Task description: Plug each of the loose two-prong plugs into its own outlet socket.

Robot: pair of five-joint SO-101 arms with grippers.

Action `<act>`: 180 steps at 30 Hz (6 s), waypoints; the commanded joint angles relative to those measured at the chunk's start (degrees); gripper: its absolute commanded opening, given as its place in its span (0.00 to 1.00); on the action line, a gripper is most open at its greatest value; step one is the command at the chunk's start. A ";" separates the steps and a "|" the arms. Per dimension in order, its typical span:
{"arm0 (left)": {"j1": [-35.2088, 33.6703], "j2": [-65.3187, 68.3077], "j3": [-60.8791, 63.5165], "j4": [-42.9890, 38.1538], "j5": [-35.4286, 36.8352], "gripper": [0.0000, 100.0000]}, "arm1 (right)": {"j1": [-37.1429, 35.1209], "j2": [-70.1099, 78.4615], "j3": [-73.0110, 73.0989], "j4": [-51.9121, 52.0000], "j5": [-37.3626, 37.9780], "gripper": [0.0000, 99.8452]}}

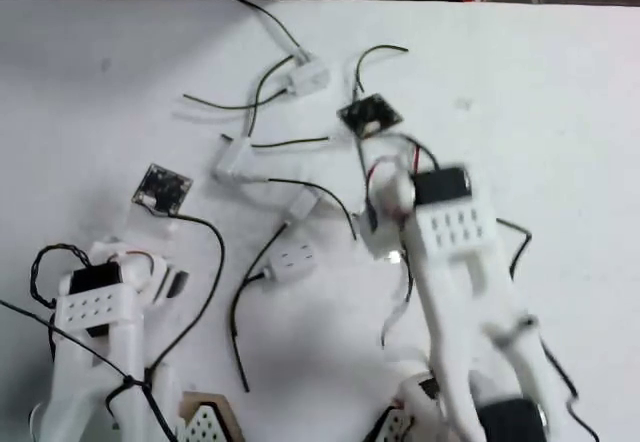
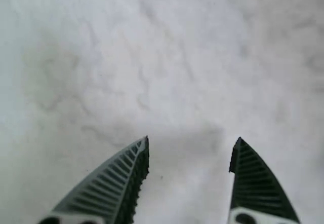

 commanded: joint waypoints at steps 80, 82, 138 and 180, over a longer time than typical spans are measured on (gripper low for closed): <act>-2.33 -61.14 20.57 17.49 8.09 0.26 | -19.30 -14.20 35.69 -48.92 -17.58 0.02; -2.33 -61.14 20.57 17.49 8.09 0.26 | -18.68 -12.79 35.69 -50.68 -17.58 0.02; -2.33 -61.14 21.71 17.41 8.00 0.26 | -18.24 -6.81 36.31 -53.58 -20.04 0.02; -2.33 -61.14 21.71 17.49 8.00 0.26 | -18.07 -2.07 43.96 -56.13 -2.11 0.02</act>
